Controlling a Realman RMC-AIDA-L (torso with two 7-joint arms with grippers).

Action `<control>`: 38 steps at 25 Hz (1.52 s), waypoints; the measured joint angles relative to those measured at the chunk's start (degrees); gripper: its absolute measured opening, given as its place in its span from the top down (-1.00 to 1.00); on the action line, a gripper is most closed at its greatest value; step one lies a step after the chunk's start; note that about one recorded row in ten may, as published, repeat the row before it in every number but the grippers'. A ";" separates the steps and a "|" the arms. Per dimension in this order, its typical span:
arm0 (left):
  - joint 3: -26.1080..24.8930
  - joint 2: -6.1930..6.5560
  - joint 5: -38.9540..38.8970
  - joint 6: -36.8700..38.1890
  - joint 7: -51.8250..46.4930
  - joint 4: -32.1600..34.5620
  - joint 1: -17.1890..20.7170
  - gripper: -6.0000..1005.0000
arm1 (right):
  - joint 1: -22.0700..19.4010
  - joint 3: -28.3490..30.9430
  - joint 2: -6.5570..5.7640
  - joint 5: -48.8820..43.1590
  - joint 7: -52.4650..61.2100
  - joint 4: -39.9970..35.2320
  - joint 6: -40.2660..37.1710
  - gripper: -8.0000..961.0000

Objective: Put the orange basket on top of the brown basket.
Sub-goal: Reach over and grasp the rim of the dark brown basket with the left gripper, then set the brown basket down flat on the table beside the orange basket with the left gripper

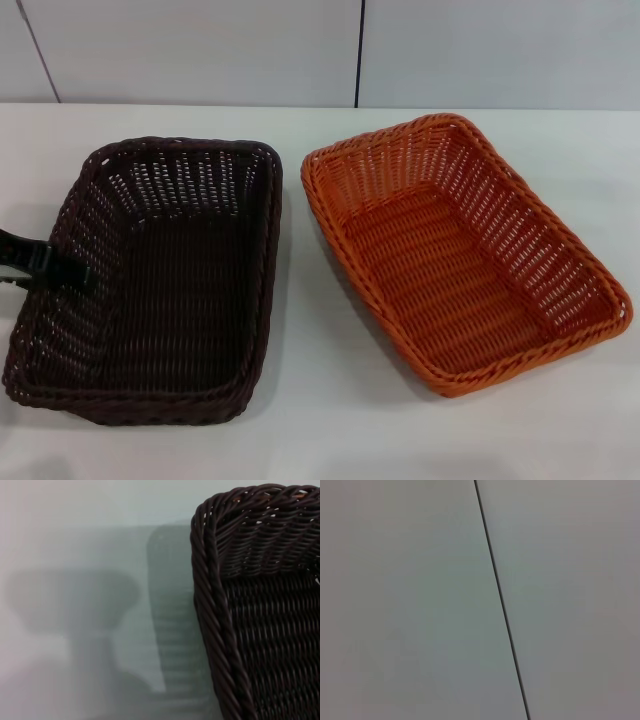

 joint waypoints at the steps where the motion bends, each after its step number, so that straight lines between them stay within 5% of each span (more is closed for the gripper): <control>1: -0.05 -0.17 0.01 0.32 0.29 0.01 -0.03 -0.62 | 0.01 0.00 0.00 0.00 -0.01 0.01 0.30 -0.61; 15: -0.35 -0.33 -0.12 -0.02 0.67 -0.42 -0.14 -0.31 | -0.32 0.00 -0.27 0.00 -0.17 -0.01 2.72 -0.61; 22: -1.13 -0.57 -1.08 -1.22 0.66 -2.58 0.09 0.55 | -0.47 0.00 -0.73 0.00 -0.36 -0.83 3.09 -0.60; 34: -2.99 0.00 -6.47 -3.35 0.95 -5.19 1.15 0.56 | -1.22 0.00 -1.01 0.21 0.20 -0.82 2.79 -0.60; 38: -6.09 2.04 -10.61 -9.02 3.94 -10.21 0.85 0.57 | -1.48 0.00 -0.76 0.13 0.25 -0.87 2.71 -0.60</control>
